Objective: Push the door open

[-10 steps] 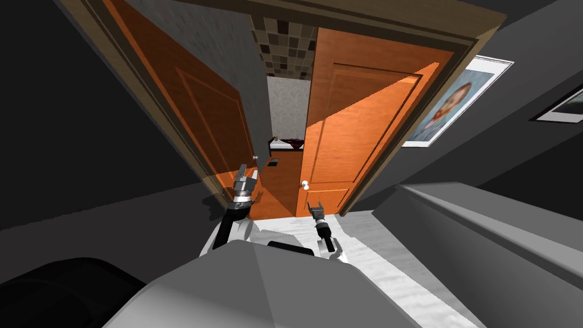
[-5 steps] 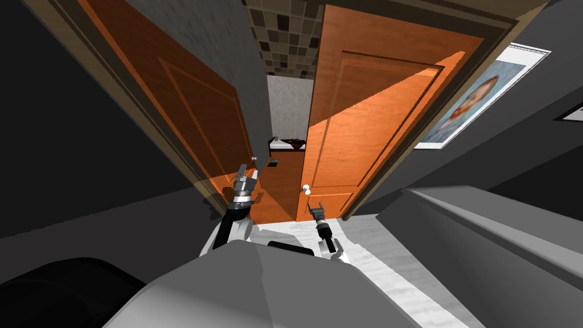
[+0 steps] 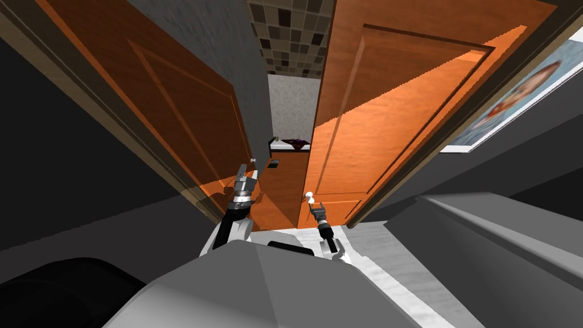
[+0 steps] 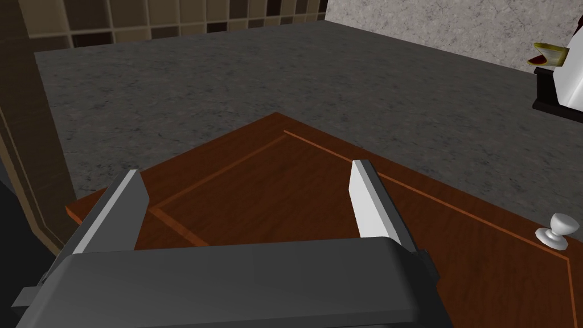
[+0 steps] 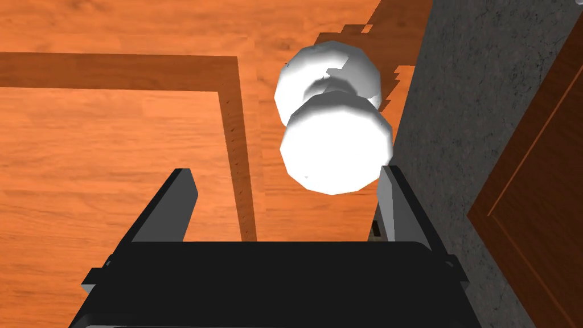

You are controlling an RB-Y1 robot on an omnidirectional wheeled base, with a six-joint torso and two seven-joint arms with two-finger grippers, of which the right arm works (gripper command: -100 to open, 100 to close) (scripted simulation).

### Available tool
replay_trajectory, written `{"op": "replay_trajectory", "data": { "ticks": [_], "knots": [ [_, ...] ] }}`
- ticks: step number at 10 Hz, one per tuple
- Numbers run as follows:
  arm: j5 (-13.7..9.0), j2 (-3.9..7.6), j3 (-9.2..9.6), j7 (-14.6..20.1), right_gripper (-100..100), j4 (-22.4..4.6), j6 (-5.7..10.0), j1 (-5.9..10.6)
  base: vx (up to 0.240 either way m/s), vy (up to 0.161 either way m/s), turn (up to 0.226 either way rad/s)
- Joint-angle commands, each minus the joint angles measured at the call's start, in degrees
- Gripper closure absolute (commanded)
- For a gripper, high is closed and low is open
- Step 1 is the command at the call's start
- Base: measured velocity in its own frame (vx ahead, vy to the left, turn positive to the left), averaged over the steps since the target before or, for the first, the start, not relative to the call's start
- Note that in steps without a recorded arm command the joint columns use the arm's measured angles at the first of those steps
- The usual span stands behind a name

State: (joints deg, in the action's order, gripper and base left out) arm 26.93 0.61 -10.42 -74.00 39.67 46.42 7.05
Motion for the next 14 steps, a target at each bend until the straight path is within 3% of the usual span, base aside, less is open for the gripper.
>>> {"op": "replay_trajectory", "data": {
  "ticks": [1,2,3,4,9,10,12,14],
  "knots": [
    [-0.2,-1.38,-0.26,-0.2,-100,-0.5,0.04,0.28,0.19,0.033,0.002],
    [-0.2,-2.49,-0.33,-0.2,-100,-0.5,0.0,0.32,0.167,0.062,0.011],
    [-0.1,-1.69,-0.13,0.1,-100,0.3,-0.16,-0.5,0.068,0.035,0.007],
    [-0.1,-1.69,-0.13,0.1,100,0.3,-0.16,-0.5,-0.01,-0.006,-0.008],
    [-0.1,-1.69,-0.13,0.1,100,0.3,-0.16,-0.5,-0.014,-0.007,0.0],
    [-0.2,0.27,-0.33,0.0,-100,0.5,-0.16,-0.63,-0.06,0.014,-0.049],
    [-0.5,0.62,-0.62,-0.1,-100,0.7,-0.16,-0.81,-0.19,0.057,-0.072],
    [-0.7,-1.75,-0.91,-0.2,-100,1.0,-0.16,-1.0,-0.196,0.045,-0.063]
  ]
}}
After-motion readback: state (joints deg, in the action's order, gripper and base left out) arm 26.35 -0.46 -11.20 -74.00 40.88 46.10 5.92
